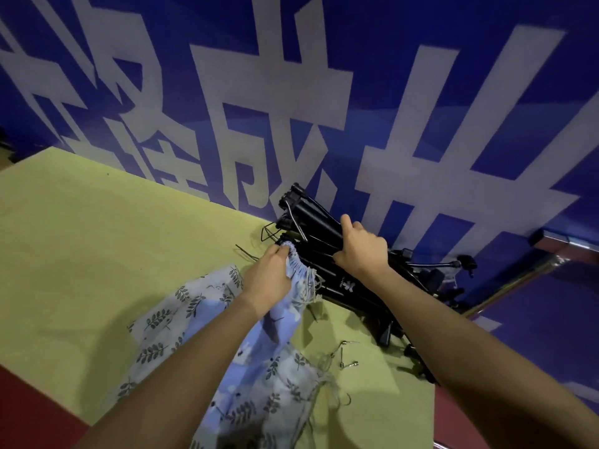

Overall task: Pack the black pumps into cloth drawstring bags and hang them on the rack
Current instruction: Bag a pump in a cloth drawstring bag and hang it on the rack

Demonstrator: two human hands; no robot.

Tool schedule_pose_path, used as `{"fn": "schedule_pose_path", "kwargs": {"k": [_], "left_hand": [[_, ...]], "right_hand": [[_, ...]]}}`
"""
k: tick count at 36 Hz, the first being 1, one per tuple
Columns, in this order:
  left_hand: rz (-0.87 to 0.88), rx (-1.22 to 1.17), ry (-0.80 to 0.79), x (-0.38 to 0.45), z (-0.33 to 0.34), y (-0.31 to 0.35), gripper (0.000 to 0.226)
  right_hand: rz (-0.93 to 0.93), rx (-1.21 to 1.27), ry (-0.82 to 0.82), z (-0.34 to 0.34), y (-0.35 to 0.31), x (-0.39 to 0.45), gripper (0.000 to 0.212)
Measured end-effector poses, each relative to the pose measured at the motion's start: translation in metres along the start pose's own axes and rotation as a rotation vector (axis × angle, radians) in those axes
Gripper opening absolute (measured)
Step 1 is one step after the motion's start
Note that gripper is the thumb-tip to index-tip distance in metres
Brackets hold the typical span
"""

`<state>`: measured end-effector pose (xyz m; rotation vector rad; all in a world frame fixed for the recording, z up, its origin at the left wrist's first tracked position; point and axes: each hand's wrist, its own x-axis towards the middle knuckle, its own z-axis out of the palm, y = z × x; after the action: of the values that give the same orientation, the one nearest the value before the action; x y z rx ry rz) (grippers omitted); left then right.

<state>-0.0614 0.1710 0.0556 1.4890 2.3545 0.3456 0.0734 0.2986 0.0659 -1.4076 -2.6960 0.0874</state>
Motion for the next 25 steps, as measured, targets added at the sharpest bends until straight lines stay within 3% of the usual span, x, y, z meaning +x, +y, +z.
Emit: {"fn": "schedule_pose_path", "kwargs": {"k": [12, 15, 18, 25], "left_hand": [[-0.008, -0.062, -0.091, -0.035, -0.01, 0.001, 0.081], [-0.038, 0.025, -0.081, -0.045, -0.011, 0.002, 0.083], [-0.04, 0.043, -0.046, -0.052, -0.013, 0.0, 0.083], [0.028, -0.187, -0.025, -0.07, -0.01, -0.004, 0.086]], "right_hand": [[-0.016, 0.077, 0.094, -0.037, 0.011, -0.071, 0.049], [-0.038, 0.064, 0.114, -0.04, 0.017, -0.088, 0.05], [-0.105, 0.065, 0.074, -0.041, 0.023, -0.102, 0.055], [-0.156, -0.029, -0.038, -0.041, 0.021, -0.128, 0.065]]}}
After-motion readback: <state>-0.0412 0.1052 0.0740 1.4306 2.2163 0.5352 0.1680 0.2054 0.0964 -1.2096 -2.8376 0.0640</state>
